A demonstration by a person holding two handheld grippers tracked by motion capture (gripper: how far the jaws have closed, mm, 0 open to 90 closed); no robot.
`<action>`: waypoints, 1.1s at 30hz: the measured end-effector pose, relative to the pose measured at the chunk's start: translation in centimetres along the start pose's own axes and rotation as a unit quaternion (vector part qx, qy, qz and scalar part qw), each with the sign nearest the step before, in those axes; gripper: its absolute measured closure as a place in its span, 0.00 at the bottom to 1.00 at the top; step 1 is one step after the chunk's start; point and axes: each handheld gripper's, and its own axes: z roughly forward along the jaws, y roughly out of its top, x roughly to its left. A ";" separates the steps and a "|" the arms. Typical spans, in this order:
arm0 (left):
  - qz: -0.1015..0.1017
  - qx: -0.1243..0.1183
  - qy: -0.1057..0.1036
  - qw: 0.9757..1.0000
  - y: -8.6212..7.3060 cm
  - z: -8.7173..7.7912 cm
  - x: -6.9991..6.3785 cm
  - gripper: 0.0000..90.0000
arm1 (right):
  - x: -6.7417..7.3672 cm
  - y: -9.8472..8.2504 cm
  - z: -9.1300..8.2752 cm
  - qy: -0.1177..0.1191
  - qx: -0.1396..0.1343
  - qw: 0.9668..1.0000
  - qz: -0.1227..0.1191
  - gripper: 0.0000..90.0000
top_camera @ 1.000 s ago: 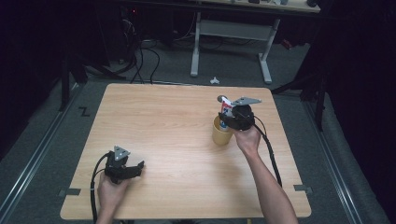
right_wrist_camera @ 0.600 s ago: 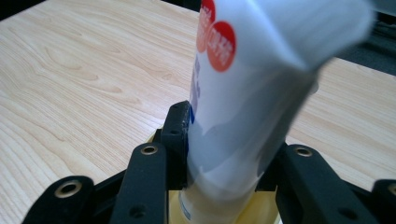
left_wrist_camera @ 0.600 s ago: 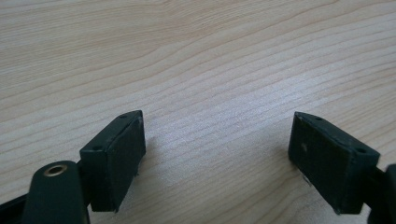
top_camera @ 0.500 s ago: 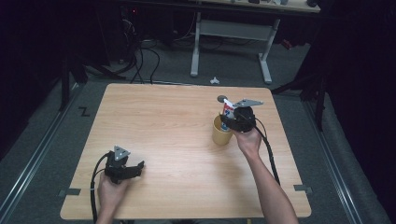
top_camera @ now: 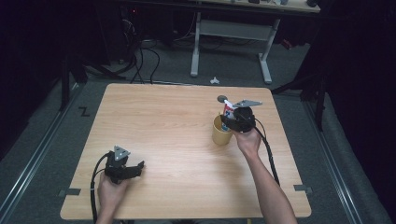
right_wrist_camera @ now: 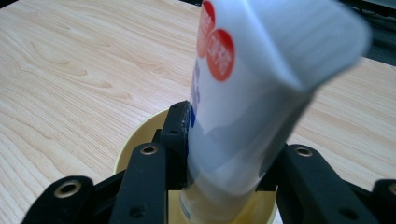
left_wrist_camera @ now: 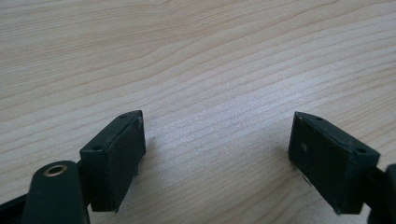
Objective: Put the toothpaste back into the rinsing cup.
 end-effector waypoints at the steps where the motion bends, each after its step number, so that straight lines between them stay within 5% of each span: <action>1: 0.000 0.000 0.000 1.000 0.0 0.0 0.0 0.21 | 0.0 0.0 0.0 -0.001 0.001 1.000 -0.001 0.72; 33: 0.000 0.000 0.000 1.000 0.0 0.0 0.0 0.21 | 0.4 -0.6 1.3 0.000 0.026 1.000 -0.004 0.72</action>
